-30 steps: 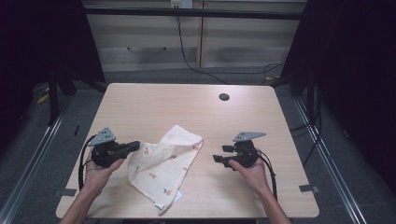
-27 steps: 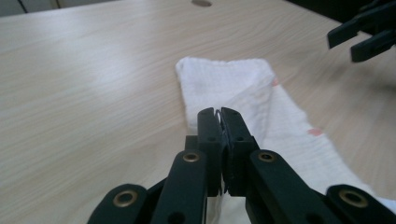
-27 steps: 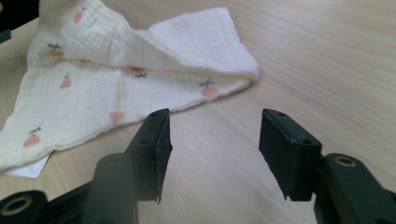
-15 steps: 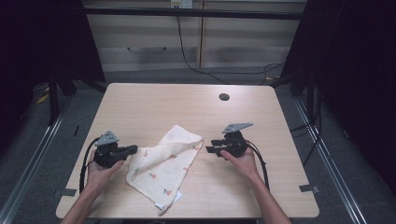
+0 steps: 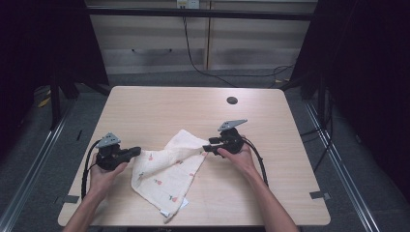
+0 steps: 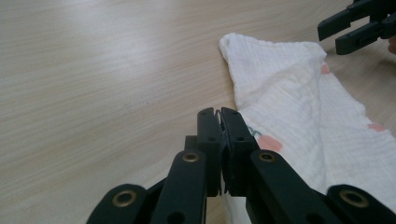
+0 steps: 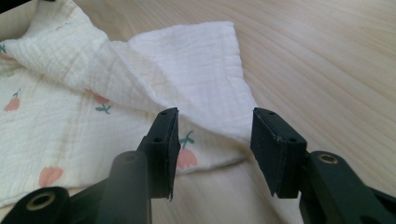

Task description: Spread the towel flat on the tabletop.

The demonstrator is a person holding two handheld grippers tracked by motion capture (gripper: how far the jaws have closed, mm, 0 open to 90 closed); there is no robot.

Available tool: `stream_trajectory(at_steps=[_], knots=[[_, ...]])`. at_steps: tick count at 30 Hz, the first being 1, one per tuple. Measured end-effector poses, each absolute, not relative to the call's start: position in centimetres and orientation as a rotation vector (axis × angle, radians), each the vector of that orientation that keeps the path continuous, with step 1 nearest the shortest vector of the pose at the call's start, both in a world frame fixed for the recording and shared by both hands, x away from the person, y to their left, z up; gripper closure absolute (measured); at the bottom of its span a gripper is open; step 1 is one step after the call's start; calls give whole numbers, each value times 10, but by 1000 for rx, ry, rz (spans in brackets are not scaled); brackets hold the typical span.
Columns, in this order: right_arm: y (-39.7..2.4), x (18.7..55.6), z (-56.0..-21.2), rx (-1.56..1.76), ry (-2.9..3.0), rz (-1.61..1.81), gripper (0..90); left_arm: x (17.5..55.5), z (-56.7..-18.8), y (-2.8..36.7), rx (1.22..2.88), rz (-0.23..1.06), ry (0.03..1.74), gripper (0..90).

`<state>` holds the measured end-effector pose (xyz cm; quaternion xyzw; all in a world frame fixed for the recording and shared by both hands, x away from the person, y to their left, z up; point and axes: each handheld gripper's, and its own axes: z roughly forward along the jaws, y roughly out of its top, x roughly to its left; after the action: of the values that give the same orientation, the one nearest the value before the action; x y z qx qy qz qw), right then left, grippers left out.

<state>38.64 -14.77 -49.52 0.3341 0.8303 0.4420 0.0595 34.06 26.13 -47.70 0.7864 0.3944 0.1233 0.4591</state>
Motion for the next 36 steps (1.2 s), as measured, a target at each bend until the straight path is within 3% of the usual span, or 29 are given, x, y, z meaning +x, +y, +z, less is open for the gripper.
stream_trajectory(at_steps=[10,14,21,36], knots=[[-135,394,-503,1001,2532,1330,524,344,-479,265,1930,310,990,876],[-137,397,-508,1015,2537,1309,600,344,-479,267,1921,310,996,876],[-142,394,-505,1029,2486,1368,880,343,-478,268,1911,302,991,876],[-167,374,-452,994,2411,1473,900,335,-445,261,1822,305,900,877]])
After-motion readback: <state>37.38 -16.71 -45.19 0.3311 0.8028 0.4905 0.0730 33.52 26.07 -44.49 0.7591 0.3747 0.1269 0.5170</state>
